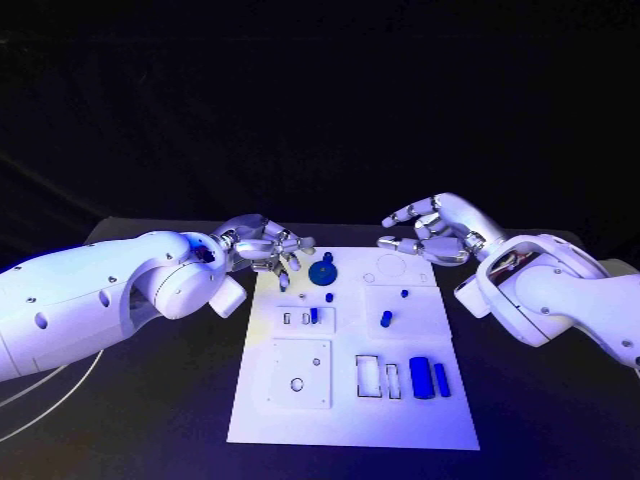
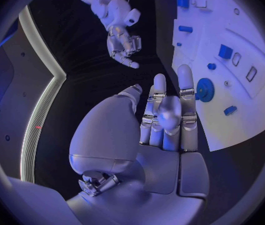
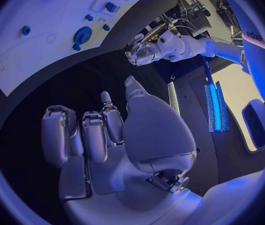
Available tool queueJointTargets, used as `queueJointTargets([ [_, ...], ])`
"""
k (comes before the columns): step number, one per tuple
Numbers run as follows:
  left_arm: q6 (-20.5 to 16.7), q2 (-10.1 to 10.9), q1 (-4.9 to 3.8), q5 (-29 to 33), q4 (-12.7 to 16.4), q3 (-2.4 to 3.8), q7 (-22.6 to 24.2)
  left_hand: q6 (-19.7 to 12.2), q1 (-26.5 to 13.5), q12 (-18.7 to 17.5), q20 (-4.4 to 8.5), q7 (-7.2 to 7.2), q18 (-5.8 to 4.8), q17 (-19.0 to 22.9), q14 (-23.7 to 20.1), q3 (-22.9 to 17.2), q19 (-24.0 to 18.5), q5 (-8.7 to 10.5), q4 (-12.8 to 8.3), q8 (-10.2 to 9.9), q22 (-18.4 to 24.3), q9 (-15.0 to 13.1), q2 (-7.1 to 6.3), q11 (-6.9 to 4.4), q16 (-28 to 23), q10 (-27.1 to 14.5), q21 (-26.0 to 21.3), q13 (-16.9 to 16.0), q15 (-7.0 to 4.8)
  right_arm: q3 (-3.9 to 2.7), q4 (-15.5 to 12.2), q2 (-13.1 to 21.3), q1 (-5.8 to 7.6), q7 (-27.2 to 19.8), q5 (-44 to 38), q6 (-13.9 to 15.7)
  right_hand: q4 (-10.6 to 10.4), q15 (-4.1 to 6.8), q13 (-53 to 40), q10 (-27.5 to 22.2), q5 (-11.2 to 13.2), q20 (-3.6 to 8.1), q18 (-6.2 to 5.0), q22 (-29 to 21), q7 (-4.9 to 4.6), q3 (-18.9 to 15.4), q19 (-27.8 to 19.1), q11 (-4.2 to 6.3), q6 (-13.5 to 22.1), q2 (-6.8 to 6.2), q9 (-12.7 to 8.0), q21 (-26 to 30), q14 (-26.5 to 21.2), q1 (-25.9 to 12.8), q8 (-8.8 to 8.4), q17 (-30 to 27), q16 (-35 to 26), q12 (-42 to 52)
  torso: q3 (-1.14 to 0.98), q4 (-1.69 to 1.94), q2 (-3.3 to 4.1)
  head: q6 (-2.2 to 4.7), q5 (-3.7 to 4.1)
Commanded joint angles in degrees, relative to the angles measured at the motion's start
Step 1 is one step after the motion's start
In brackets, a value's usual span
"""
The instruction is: Assemble the parts on the task board
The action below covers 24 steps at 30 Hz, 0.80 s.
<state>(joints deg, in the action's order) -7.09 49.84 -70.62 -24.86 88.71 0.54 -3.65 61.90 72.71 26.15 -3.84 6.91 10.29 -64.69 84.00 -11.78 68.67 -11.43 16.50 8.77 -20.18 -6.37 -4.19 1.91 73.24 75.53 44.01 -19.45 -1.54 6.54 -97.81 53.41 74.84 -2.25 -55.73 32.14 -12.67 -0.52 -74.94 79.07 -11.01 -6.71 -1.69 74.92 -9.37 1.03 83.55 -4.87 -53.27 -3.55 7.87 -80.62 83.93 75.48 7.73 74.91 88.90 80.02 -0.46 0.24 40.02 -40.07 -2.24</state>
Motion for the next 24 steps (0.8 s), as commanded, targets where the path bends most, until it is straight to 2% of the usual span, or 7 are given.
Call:
queueJointTargets([
  [1, 7.69, -1.23, -0.78, -16.94, -0.53, 0.06, -13.14, -0.48, -1.95, 15.39, 0.56, -0.52, -0.25, -10.29, 2.23, 1.63, -0.24, 0.11, 0.13, 2.93, -3.42, -1.99, 0.62, -0.90, 8.04, -2.46, 5.18, -13.67, -1.18, 0.05, 0.84, 1.29, 0.24, -3.38, 9.37, 0.90, -0.01, 0.21, -2.94, -0.11, -0.73, 0.29, -1.15, 5.69, 0.18, -0.60, -0.18, 0.37, -0.28, 0.55, -0.03, 0.30, 5.14, 0.01, 0.37, 11.34, -0.25, -0.40, -0.09, -0.05, -0.85, -0.73, -0.33],
  [3, 9.42, -2.29, -1.18, -22.18, -1.06, 0.05, -16.72, -0.66, -2.64, 29.65, 1.54, -1.73, -0.25, -14.78, 3.34, 2.44, 0.82, -0.08, 0.57, 6.28, -9.98, -4.55, 1.55, -1.75, 10.92, -1.72, 10.92, -28.00, -1.19, 0.05, 1.27, 2.21, 0.37, -3.23, 10.24, 0.96, 0.00, 0.25, -2.88, -0.14, -1.07, 0.33, -1.18, 5.61, 0.21, -0.85, -0.24, 0.41, -0.28, 0.56, -0.06, 0.41, 5.11, 0.04, 0.48, 11.23, -0.30, -0.44, -0.17, -0.03, -0.97, -0.95, -0.37],
  [5, 10.86, -3.21, -1.46, -25.48, -1.60, 0.04, -19.42, -0.61, -2.76, 36.23, 1.58, -2.16, -1.35, -16.83, 3.83, 3.05, 2.49, 0.08, 0.24, 8.31, -16.21, -6.17, 1.42, -1.54, 12.10, -0.52, 15.31, -35.25, -1.69, 0.05, 1.52, 2.78, 0.43, -2.59, 10.37, 1.33, 0.00, 0.28, -2.87, -0.12, -1.38, 0.37, -1.21, 5.52, 0.24, -1.13, -0.29, 0.43, -0.29, 0.52, -0.08, 0.52, 5.09, 0.04, 0.59, 11.12, -0.34, -0.44, -0.20, 0.00, -1.09, -1.12, -0.50],
  [6, 11.42, -3.61, -1.57, -26.57, -1.85, 0.03, -20.53, -2.14, -2.56, 40.37, 1.78, -2.51, -2.20, -18.12, 4.15, 3.51, 3.91, -0.05, -0.26, 10.72, -21.41, -8.60, 1.79, -1.81, 12.86, -0.21, 19.34, -39.69, -2.20, 0.05, 1.63, 2.98, 0.45, -2.27, 10.33, 1.51, -0.01, 0.30, -2.86, -0.10, -1.59, 0.39, -1.21, 5.49, 0.26, -1.33, -0.31, 0.45, -0.30, 0.49, -0.09, 0.56, 5.06, 0.02, 0.66, 11.03, -0.38, -0.43, -0.19, 0.02, -1.14, -1.16, -0.51],
  [7, 12.51, -4.40, -1.77, -28.19, -2.29, 0.01, -22.73, -1.90, -2.60, 41.80, 1.91, -2.60, -2.54, -18.72, 4.30, 3.68, 4.83, 0.04, 0.05, 11.71, -24.32, -9.40, 1.85, -1.92, 13.20, 0.34, 21.16, -41.36, -2.07, 0.05, 1.84, 3.26, 0.49, -1.56, 10.14, 1.84, -0.03, 0.36, -2.87, -0.02, -2.17, 0.45, -1.23, 5.46, 0.32, -1.81, -0.31, 0.51, -0.32, 0.41, -0.13, 0.63, 5.00, -0.02, 0.84, 10.78, -0.48, -0.39, -0.18, 0.02, -1.22, -1.26, -0.55],
  [10, 14.09, -5.56, -2.00, -29.80, -2.75, -0.03, -26.19, -4.10, -2.19, 43.11, 2.21, -2.82, -3.91, -18.40, 4.16, 4.29, 8.31, 0.09, 0.29, 14.94, -33.01, -12.89, 1.89, -2.28, 12.98, -0.03, 26.58, -42.83, -2.09, 0.06, 2.12, 3.58, 0.52, -0.42, 9.54, 2.40, -0.03, 0.44, -2.87, 0.09, -3.01, 0.54, -1.26, 5.36, 0.41, -2.48, -0.36, 0.60, -0.37, 0.36, -0.18, 0.80, 4.87, 0.03, 1.11, 10.26, -0.70, -0.35, -0.19, 0.01, -1.28, -1.35, -0.57],
  [24, 17.76, -9.36, -2.72, -32.32, -4.38, -0.83, -34.42, -6.52, -2.95, 44.36, 2.71, -3.04, -5.47, -22.48, 5.24, 4.81, 12.98, 0.00, 0.28, 18.67, -42.72, -17.18, 2.69, -2.35, 15.22, 0.23, 32.28, -44.38, -2.60, 0.07, 3.36, 4.00, 0.56, 2.07, 8.10, 2.92, -0.01, 0.52, -2.87, 0.19, -3.64, 0.61, -1.33, 5.15, 0.49, -2.95, -0.48, 0.68, -0.48, 0.39, -0.20, 1.06, 4.76, 0.14, 1.36, 9.85, -0.88, -0.32, -0.21, -0.02, -1.15, -2.02, -0.80],
])
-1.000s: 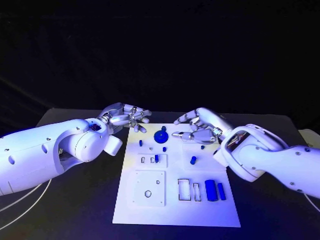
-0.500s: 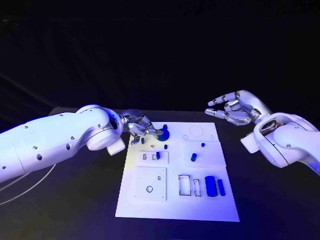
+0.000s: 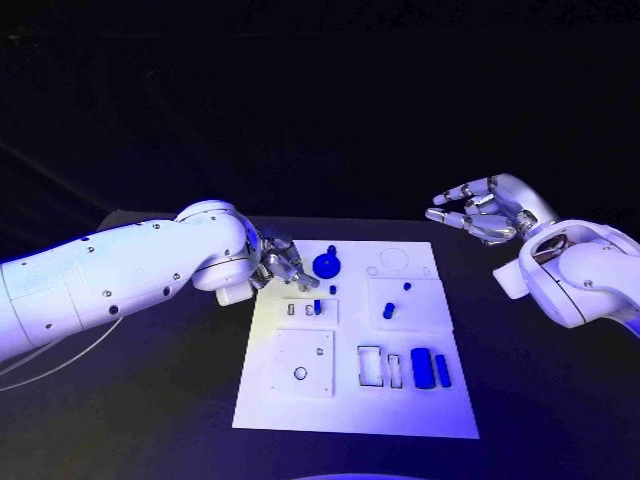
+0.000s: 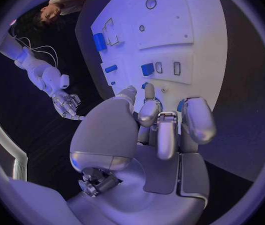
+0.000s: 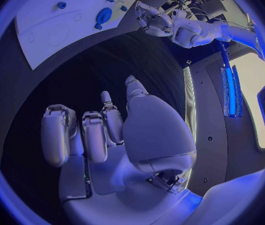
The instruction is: Assemble the parts on the task board
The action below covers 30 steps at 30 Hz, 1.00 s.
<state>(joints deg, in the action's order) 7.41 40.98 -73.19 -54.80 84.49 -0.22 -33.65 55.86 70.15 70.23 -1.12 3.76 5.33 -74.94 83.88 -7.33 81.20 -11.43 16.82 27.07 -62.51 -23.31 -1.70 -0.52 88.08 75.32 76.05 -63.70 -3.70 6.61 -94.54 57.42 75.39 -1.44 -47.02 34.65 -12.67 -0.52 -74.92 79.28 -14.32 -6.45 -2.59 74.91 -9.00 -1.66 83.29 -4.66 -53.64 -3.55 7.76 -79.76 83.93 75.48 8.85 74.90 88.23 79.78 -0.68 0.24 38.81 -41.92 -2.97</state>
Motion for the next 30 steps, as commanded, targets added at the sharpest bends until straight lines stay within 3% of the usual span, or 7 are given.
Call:
queueJointTargets([
  [1, 3.44, -0.82, -0.18, -2.52, -0.33, -0.16, -4.90, -0.68, -0.93, 0.34, -0.01, 0.14, -0.54, -12.40, 5.40, 0.62, 0.51, 0.03, -0.02, 0.57, -0.56, -0.52, 0.16, 0.11, 0.48, 0.45, 0.37, -0.20, -0.42, -0.01, 0.14, -0.02, 0.01, 1.35, -0.67, 0.38, -0.01, 0.51, -2.88, -0.02, -0.32, 0.34, -0.43, 5.17, 0.12, -0.26, -0.22, 0.47, -0.11, 0.39, -0.09, 0.19, 4.76, 0.14, 0.24, 9.86, -0.21, -0.08, 0.02, -0.01, 0.05, -0.21, -0.07],
  [11, 3.84, -3.04, -0.24, -2.80, -1.71, -0.80, -6.89, -1.58, -5.82, 0.82, -0.01, 0.02, -0.76, -13.57, 5.70, 5.09, 0.89, 0.23, -0.03, 2.06, -2.16, -2.47, -0.88, 0.07, 1.12, 0.57, 1.39, -0.71, -0.41, 0.00, 0.61, -0.32, 0.00, 1.93, -1.28, 0.29, -0.08, 0.57, -2.78, -0.04, -0.79, 0.39, -0.51, 4.92, 0.16, -0.71, -0.38, 0.52, -0.12, 0.38, -0.13, 0.50, 4.70, 0.09, 0.40, 9.58, -0.34, -0.14, 0.04, -0.01, 0.15, -0.62, -0.12],
  [23, 5.14, -5.18, -0.21, -2.71, -3.41, -1.56, -7.66, -1.72, -5.91, 0.46, -0.01, 0.00, -0.88, -14.04, 5.83, 5.50, 1.09, 0.17, -0.09, 2.19, -2.88, -2.69, -0.75, 0.06, 1.38, 0.27, 1.77, -0.25, -0.42, 0.01, 0.94, -0.50, 0.00, 2.82, -1.59, -0.25, -0.08, 0.61, -2.73, -0.04, -1.26, 0.43, -0.57, 4.71, 0.20, -0.98, -0.51, 0.55, -0.11, 0.47, -0.17, 0.76, 4.66, 0.18, 0.51, 9.44, -0.41, -0.18, 0.10, -0.02, 0.22, -0.92, -0.06],
  [30, 5.42, -6.22, -0.19, -2.50, -4.49, -1.76, -7.66, -1.84, -5.70, 0.27, -0.01, 0.00, -0.95, -14.05, 5.83, 5.59, 1.20, 0.13, -0.14, 2.24, -3.30, -2.79, -0.63, 0.06, 1.38, 0.11, 2.00, -0.01, -0.42, 0.02, 1.09, -0.79, 0.00, 3.32, -1.85, -0.72, -0.09, 0.61, -2.70, -0.07, -1.29, 0.44, -0.60, 4.60, 0.19, -1.00, -0.59, 0.55, -0.10, 0.47, -0.17, 0.88, 4.64, 0.18, 0.51, 9.37, -0.44, -0.20, 0.02, -0.02, 0.17, -1.19, 0.03],
])
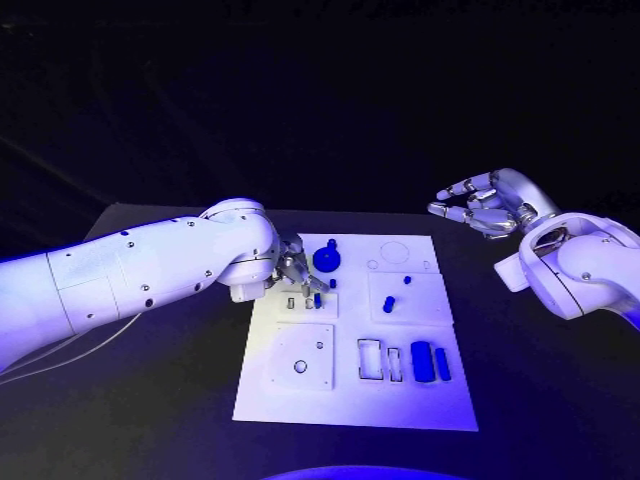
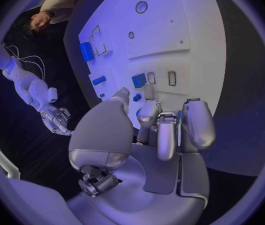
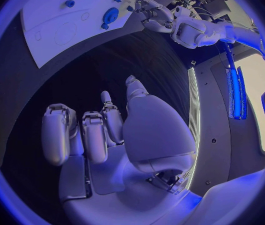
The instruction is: Assemble the parts on the task board
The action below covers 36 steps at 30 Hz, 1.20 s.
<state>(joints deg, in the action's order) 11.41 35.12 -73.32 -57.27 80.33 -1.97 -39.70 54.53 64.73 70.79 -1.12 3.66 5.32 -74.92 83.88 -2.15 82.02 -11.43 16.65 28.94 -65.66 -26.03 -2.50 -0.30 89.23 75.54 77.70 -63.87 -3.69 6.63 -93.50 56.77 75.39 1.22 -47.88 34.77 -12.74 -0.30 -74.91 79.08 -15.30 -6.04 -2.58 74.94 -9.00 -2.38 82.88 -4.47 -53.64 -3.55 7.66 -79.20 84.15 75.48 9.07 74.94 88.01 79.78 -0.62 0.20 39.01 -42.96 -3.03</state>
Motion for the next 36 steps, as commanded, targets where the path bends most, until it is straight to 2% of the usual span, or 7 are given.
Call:
queueJointTargets([
  [1, 1.48, -0.42, -0.06, -0.02, -0.40, -0.02, -1.59, -0.51, -0.28, -0.29, -0.01, 0.10, -0.95, -14.07, 5.83, 0.41, 0.38, 0.13, 0.03, 0.36, -0.15, -0.08, 0.17, -0.16, 0.22, -0.11, 0.34, 0.16, -0.42, 0.00, 0.06, -0.16, 0.00, 0.70, -1.03, -0.87, -0.01, 0.39, -2.71, 0.13, -0.31, 0.03, -0.61, 4.57, 0.19, -0.29, -0.18, 0.36, -0.10, 0.47, -0.07, 0.32, 4.42, 0.18, 0.30, 9.33, -0.21, -0.20, -0.03, 0.03, -0.02, -0.20, 0.12],
  [14, 2.63, -1.38, -0.05, 0.31, -1.08, -0.09, -1.24, -0.69, 0.23, -0.56, -0.02, 0.11, -1.02, -14.23, 5.88, 0.57, 0.47, 0.09, -0.02, 0.46, -0.61, -0.28, 0.38, -0.15, 0.31, -0.34, 0.60, 0.47, -0.41, 0.01, 0.35, -0.66, -0.01, 0.99, -1.15, -1.18, -0.03, 0.40, -2.73, 0.16, -0.38, 0.03, -0.64, 4.45, 0.19, -0.34, -0.26, 0.36, -0.09, 0.49, -0.08, 0.45, 4.40, 0.16, 0.31, 9.24, -0.25, -0.19, -0.06, 0.00, -0.01, -0.57, 0.16],
  [17, 2.88, -1.66, -0.05, 0.55, -1.31, -0.14, -1.17, -0.72, 0.40, -0.64, -0.03, 0.11, -1.03, -14.28, 5.89, 0.59, 0.47, 0.08, -0.03, 0.50, -0.68, -0.34, 0.47, -0.15, 0.33, -0.40, 0.65, 0.57, -0.40, 0.02, 0.40, -0.79, -0.01, 1.04, -1.16, -1.22, -0.03, 0.40, -2.73, 0.16, -0.38, 0.03, -0.64, 4.45, 0.19, -0.34, -0.26, 0.36, -0.09, 0.49, -0.08, 0.45, 4.40, 0.16, 0.31, 9.24, -0.25, -0.19, -0.10, -0.08, 0.02, -0.52, -0.11],
  [20, 3.08, -1.89, -0.04, 0.75, -1.53, -0.17, -1.12, -0.78, 0.73, -0.76, -0.04, 0.11, -1.04, -14.28, 5.89, 0.64, 0.47, 0.06, -0.05, 0.57, -0.77, -0.46, 0.62, -0.15, 0.34, -0.49, 0.72, 0.71, -0.40, 0.03, 0.44, -0.88, -0.01, 1.07, -1.16, -1.26, -0.03, 0.40, -2.73, 0.16, -0.38, 0.03, -0.64, 4.45, 0.19, -0.34, -0.26, 0.36, -0.09, 0.49, -0.08, 0.45, 4.40, 0.16, 0.31, 9.24, -0.25, -0.19, -0.04, 0.01, 0.04, -0.51, 0.04],
  [24, 3.28, -1.99, -0.04, 0.57, -1.72, -0.18, -1.07, -0.87, 1.19, -0.92, -0.05, 0.12, -1.05, -14.32, 5.90, 0.69, 0.45, 0.05, -0.06, 0.65, -0.87, -0.61, 0.82, -0.14, 0.36, -0.60, 0.79, 0.88, -0.39, 0.03, 0.46, -0.92, -0.01, 1.13, -1.16, -1.28, -0.04, 0.40, -2.73, 0.16, -0.41, 0.03, -0.66, 4.41, 0.19, -0.36, -0.28, 0.36, -0.08, 0.51, -0.08, 0.49, 4.40, 0.16, 0.32, 9.22, -0.26, -0.19, -0.09, 0.02, 0.04, -0.63, -0.14],
  [36, 3.92, -2.16, -0.03, 0.45, -1.66, -0.19, -0.95, -0.92, 2.31, -1.04, -0.08, 0.09, -1.08, -14.38, 5.91, 0.71, 0.43, 0.02, -0.13, 0.88, -1.14, -0.95, 1.31, -0.16, 0.39, -0.64, 0.97, 1.00, -0.39, 0.03, 0.56, -1.10, -0.02, 1.19, -1.16, -1.31, -0.07, 0.40, -2.72, 0.16, -0.49, 0.04, -0.68, 4.33, 0.20, -0.42, -0.34, 0.37, -0.08, 0.55, -0.09, 0.60, 4.38, 0.16, 0.35, 9.18, -0.28, -0.19, -0.09, -0.01, 0.05, -0.79, -0.07],
])
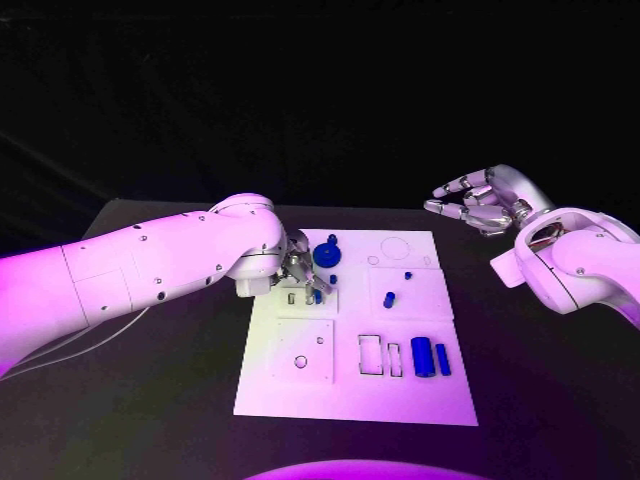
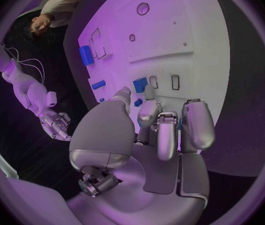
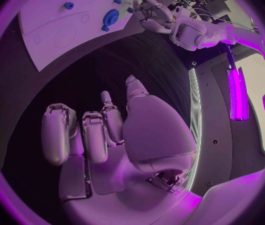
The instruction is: Assemble the parts on the task board
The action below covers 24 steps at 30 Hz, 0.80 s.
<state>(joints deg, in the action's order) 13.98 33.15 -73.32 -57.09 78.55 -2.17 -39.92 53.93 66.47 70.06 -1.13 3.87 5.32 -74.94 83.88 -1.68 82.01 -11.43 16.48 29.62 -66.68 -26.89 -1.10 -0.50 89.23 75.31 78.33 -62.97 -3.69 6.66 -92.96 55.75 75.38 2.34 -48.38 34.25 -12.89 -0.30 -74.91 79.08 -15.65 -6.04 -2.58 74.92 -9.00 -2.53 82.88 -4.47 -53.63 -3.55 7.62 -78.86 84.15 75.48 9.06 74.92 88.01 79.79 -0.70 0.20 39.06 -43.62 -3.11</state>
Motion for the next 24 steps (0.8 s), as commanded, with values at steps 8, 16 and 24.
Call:
queueJointTargets([
  [8, 2.37, -0.25, -0.03, 0.76, -0.04, 0.02, -0.77, -0.68, 3.35, -0.73, -0.10, -0.16, -1.07, -14.45, 5.94, -0.93, 0.30, -0.14, 0.01, 0.35, -0.33, -0.59, 1.47, -0.01, 0.44, -0.59, 0.53, 0.52, -0.41, 0.01, 0.05, -0.20, -0.02, 0.06, -0.67, -0.86, 0.08, 0.41, -2.66, 0.11, -0.21, 0.05, -0.70, 4.28, 0.21, -0.31, -0.39, 0.38, -0.09, 0.61, -0.06, 0.34, 4.37, 0.18, 0.38, 9.13, -0.31, -0.24, -0.01, 0.02, 0.03, -0.19, -0.01],
  [16, 2.66, -0.30, -0.04, 0.79, -0.49, 0.02, -0.87, -0.74, 4.00, -0.82, -0.10, -0.18, -1.09, -14.47, 5.95, -1.29, 0.30, -0.16, -0.01, 0.37, -0.47, -0.71, 1.60, -0.03, 0.45, -0.62, 0.62, 0.61, -0.42, 0.01, 0.10, -0.27, -0.04, 0.08, -0.67, -0.93, 0.08, 0.41, -2.66, 0.11, -0.21, 0.05, -0.70, 4.28, 0.21, -0.31, -0.39, 0.38, -0.09, 0.61, -0.06, 0.34, 4.37, 0.18, 0.38, 9.13, -0.31, -0.24, -0.04, -0.05, 0.04, -0.23, 0.03],
  [24, 2.78, -0.48, -0.04, 0.14, -0.76, 0.02, -1.09, -0.76, 4.11, -0.91, -0.09, -0.17, -1.09, -14.54, 5.97, -1.34, 0.28, -0.15, 0.00, 0.38, -0.46, -0.73, 1.59, -0.03, 0.49, -0.67, 0.62, 0.72, -0.43, 0.02, 0.09, -0.26, -0.04, 0.18, -0.67, -1.07, 0.08, 0.41, -2.66, 0.11, -0.21, 0.05, -0.70, 4.28, 0.21, -0.31, -0.39, 0.38, -0.09, 0.61, -0.06, 0.34, 4.37, 0.18, 0.38, 9.13, -0.31, -0.24, -0.03, 0.01, 0.03, -0.23, 0.18],
])
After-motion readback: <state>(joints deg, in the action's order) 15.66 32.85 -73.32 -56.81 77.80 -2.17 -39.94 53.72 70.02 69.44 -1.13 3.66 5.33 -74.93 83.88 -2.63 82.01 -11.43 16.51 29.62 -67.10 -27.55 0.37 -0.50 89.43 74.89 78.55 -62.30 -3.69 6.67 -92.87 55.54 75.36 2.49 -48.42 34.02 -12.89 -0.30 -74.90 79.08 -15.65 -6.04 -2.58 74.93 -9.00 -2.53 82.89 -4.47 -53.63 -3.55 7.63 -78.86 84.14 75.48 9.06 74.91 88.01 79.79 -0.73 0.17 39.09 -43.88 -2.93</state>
